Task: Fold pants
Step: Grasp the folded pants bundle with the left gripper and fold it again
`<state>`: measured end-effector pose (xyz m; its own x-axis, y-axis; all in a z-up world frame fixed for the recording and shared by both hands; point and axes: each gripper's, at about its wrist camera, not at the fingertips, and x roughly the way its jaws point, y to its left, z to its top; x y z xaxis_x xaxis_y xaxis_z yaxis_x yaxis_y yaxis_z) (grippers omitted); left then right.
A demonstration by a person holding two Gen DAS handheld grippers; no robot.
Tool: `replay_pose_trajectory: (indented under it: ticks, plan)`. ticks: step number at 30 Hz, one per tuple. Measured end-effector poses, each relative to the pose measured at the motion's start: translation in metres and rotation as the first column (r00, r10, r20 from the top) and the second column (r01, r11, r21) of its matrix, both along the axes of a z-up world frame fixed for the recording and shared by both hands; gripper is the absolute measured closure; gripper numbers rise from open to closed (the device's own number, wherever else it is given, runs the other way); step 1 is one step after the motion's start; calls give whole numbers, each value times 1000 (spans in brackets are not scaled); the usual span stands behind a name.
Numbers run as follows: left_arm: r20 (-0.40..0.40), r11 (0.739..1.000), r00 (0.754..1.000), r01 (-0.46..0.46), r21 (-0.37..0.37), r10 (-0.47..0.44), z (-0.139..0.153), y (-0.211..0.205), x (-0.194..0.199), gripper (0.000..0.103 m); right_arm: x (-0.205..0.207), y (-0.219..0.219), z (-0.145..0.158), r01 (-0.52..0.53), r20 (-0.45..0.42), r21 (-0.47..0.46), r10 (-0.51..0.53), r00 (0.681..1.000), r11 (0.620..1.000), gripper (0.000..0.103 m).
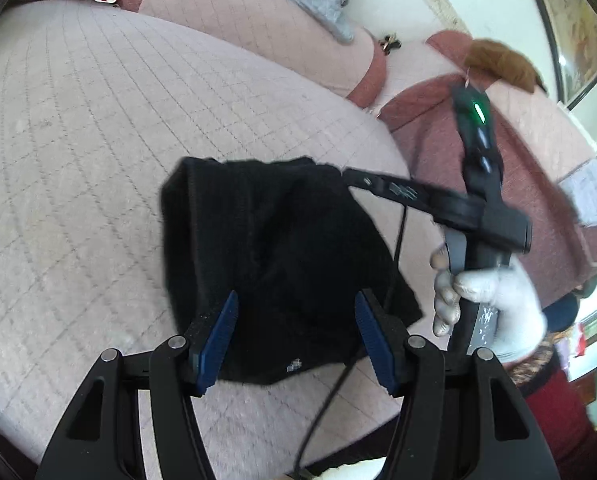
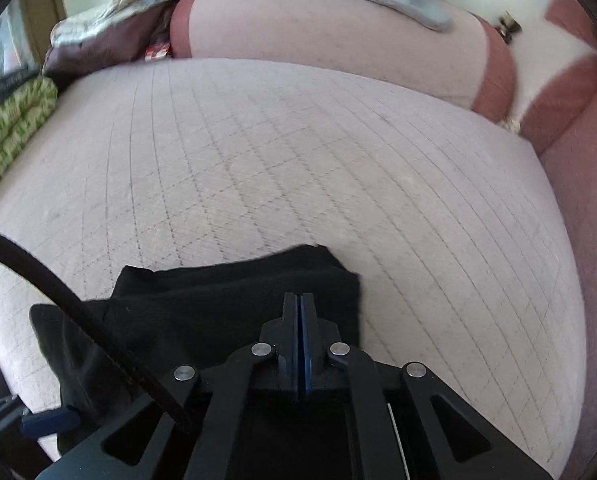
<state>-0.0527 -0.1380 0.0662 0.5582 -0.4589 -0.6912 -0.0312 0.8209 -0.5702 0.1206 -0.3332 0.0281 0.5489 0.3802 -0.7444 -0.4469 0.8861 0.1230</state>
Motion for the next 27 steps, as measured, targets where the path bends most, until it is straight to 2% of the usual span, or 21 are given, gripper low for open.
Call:
replay_pose_trajectory:
  ticks: [1, 2, 4, 7, 11, 14, 16, 17, 18, 21, 22, 23, 24, 25, 26, 27]
  plan:
    - [10, 1000, 1000, -13, -10, 13, 3, 6, -3, 42, -3, -10, 3, 7, 3, 19, -7, 1000, 1000, 76]
    - [18, 999, 999, -35, -16, 36, 4, 16, -7, 41, -8, -24, 7, 23, 11, 49, -24, 1000, 999, 52]
    - [20, 995, 995, -99, -24, 100, 2, 37, -10, 36, -16, -44, 10, 37, 21, 103, -39, 999, 994, 39]
    - [-42, 982, 987, -158, -107, 155, -17, 58, -5, 34, -25, -68, 1, 38, -36, 189, -32, 999, 981, 39]
    - [-98, 978, 990, -114, -175, 98, -40, 44, 14, 32, -32, -75, -19, 43, -103, 260, -16, 995, 965, 39]
    - [-135, 985, 990, -69, -158, 47, -56, 22, 29, 30, -30, -78, -36, 53, -163, 322, 0, 987, 945, 39]
    - [-112, 988, 993, -48, -144, 32, -57, 12, 41, 16, -24, -78, -46, 65, -200, 372, 11, 980, 926, 39]
    - [-103, 989, 994, -43, -143, 28, -56, 7, 46, 5, -20, -78, -51, 73, -221, 402, 19, 975, 913, 39]
    - [-106, 989, 994, -47, -139, 32, -56, 2, 52, 1, -15, -78, -56, 80, -239, 429, 27, 971, 900, 38]
    - [-118, 995, 992, -42, -86, 32, -57, -8, 62, 1, -2, -72, -68, 92, -283, 493, 59, 957, 865, 33]
    - [-121, 997, 992, -40, -70, 32, -55, -9, 62, 4, 3, -70, -71, 95, -291, 523, 73, 954, 847, 30]
    - [-122, 998, 992, -44, -46, 38, -53, -10, 61, 20, 8, -69, -73, 101, -298, 555, 84, 951, 826, 29]
    - [-128, 999, 991, -42, -2, 42, -51, -9, 59, 40, 11, -68, -74, 107, -306, 575, 91, 948, 811, 29]
    - [-131, 999, 990, -41, 11, 42, -52, -7, 58, 47, 13, -67, -75, 109, -313, 592, 104, 944, 798, 29]
    - [-137, 999, 989, -48, -1, 48, -52, -1, 56, 58, 15, -65, -74, 106, -321, 605, 121, 939, 789, 32]
    - [-146, 998, 988, -56, -30, 51, -53, 9, 52, 63, 17, -63, -75, 100, -332, 622, 145, 932, 777, 37]
